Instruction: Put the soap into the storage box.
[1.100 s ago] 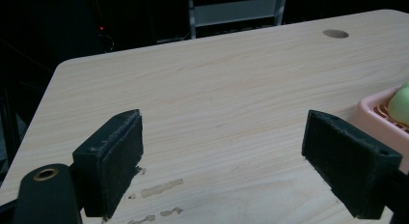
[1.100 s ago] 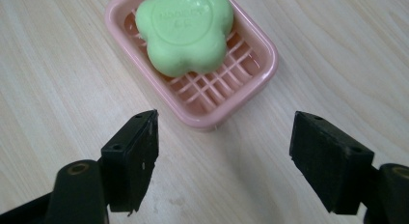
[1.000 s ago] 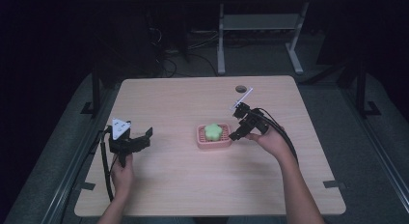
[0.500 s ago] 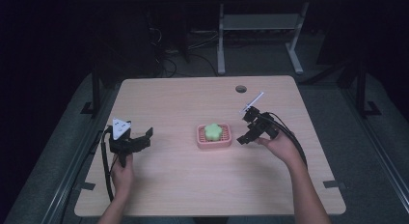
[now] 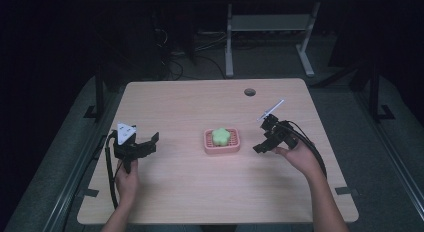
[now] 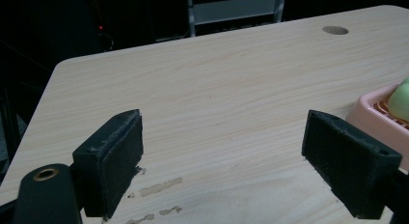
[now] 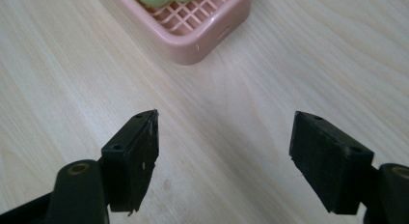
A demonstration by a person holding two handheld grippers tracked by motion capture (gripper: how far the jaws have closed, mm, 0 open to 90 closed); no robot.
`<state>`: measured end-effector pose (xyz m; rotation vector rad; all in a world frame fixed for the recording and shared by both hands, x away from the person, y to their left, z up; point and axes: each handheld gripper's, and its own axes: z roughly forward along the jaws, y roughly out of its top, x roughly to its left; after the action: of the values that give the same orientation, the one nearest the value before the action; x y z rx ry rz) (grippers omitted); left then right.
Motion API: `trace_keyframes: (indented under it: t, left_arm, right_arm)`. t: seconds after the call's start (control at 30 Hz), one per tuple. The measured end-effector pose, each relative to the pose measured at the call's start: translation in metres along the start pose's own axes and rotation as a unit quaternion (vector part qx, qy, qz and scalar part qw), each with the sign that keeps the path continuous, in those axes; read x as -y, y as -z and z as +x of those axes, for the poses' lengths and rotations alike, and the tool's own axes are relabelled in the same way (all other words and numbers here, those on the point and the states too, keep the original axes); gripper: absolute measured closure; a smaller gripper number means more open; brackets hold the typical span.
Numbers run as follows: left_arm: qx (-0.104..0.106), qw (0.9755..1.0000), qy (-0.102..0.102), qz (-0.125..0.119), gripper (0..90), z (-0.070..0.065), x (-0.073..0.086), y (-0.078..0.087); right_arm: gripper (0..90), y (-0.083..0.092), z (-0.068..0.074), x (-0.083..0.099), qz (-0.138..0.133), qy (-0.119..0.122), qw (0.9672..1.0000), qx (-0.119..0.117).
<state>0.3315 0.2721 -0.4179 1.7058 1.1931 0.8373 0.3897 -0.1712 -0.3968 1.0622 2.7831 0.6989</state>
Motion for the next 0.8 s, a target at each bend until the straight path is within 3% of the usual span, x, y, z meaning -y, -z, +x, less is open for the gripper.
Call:
trace_keyframes:
  t: [0.8]
  left_arm:
    - [0.002, 1.0000, -0.003, 0.001, 14.3, -0.001, 0.000, 0.000]
  right_arm:
    - [25.7, 0.004, 0.000, 0.037, -0.007, -0.017, 0.9998, 0.000]
